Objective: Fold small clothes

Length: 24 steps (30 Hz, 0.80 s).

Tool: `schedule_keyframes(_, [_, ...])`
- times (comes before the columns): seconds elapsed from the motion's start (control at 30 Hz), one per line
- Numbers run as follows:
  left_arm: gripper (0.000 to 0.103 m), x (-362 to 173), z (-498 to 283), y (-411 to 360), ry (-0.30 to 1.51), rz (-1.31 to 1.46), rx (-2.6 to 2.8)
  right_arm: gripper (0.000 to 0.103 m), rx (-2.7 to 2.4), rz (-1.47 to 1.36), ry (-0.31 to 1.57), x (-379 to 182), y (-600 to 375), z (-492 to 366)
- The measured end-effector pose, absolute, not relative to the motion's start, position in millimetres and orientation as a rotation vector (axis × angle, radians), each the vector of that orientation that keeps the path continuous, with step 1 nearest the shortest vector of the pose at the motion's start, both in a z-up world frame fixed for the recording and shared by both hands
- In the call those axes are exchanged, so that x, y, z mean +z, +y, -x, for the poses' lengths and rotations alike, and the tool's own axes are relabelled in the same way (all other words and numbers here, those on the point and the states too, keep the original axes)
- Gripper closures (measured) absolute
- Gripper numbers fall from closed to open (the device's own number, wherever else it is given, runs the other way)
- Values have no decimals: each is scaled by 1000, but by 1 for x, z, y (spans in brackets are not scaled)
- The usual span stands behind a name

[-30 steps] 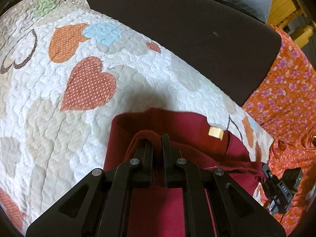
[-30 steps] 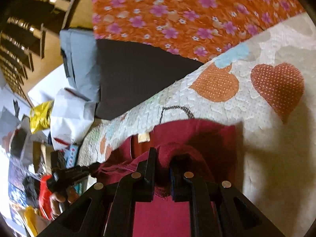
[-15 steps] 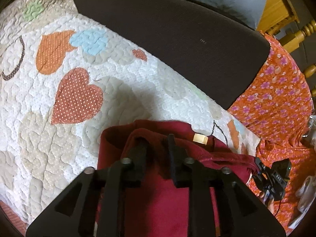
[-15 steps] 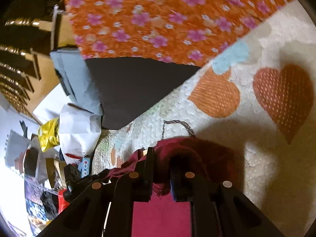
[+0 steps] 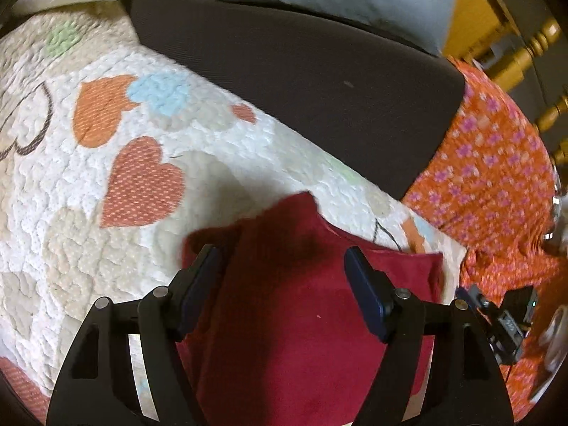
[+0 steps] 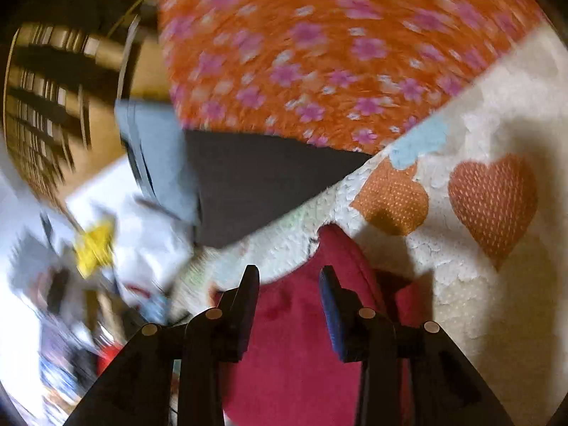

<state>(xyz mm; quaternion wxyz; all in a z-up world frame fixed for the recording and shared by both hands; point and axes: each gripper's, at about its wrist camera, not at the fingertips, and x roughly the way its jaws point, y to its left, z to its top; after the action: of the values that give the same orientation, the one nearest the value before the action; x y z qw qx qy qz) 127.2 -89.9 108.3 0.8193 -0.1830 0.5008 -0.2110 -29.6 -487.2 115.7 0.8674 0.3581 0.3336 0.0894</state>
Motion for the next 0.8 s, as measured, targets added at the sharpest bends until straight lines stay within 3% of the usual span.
schedule_keyframes(0.17, [30, 96, -128, -120, 1069, 278, -402, 69, 137, -604, 782, 104, -455, 8])
schedule_keyframes(0.43, [30, 32, -161, -103, 1174, 341, -257, 69, -28, -501, 837, 66, -461, -23])
schedule_keyframes(0.67, [30, 41, -152, -93, 1171, 375, -273, 69, -62, -520, 868, 60, -467, -27])
schedule_keyframes(0.8, [30, 62, -111, -79, 1165, 293, -353, 69, 44, -594, 905, 76, -462, 21])
